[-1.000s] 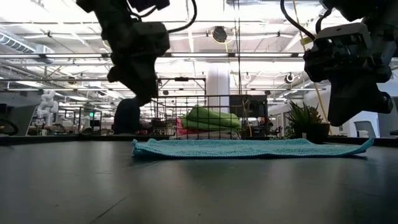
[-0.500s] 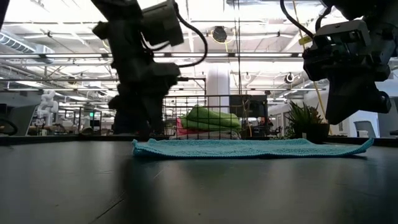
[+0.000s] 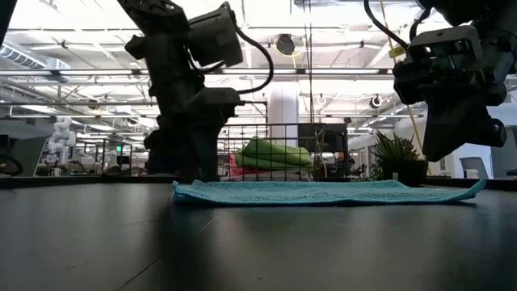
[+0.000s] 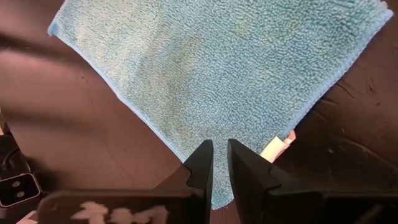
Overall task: Fold microfiber towels
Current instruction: Fold the blue microfiber cloth
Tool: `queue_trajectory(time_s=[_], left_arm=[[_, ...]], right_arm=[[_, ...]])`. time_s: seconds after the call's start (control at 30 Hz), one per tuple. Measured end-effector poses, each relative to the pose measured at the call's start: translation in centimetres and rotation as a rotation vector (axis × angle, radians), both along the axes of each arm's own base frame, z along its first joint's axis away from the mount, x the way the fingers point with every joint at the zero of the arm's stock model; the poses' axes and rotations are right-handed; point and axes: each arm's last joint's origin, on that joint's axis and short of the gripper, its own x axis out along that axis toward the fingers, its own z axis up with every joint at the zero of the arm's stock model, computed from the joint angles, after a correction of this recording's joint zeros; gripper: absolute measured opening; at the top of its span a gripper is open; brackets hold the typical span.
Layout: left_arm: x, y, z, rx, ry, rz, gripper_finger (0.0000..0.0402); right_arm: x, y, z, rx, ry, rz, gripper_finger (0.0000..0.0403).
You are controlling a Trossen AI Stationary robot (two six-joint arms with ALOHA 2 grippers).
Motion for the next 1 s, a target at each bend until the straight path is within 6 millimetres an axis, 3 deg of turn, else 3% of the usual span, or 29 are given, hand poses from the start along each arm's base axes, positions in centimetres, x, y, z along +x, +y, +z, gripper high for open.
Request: queue_trajectory(time_s=[0.5,0.67,0.93,1.0], left_arm=[[0.3,-0.1,-1.1,-0.03,0.024,0.029,0.0203],[0.2,-0.1,-1.2,-0.039,0.034,0.029,0.0145],[0.3,-0.2,-1.3,-0.053,0.033,0.006,0.0016],[0.3,-0.2,-1.3,-0.081,0.027,-0.002,0.0009]], right_arm=[[0.0,0.0,0.0,-0.002,-0.005,0.003,0.0038],[0.0,0.0,0.0,-0.002,-0.003,0.003,0.0038],[0.0,0.0,0.0,-0.002,-0.003,0.003,0.0038],[0.0,0.0,0.0,0.002,-0.002,-0.003,0.0038]])
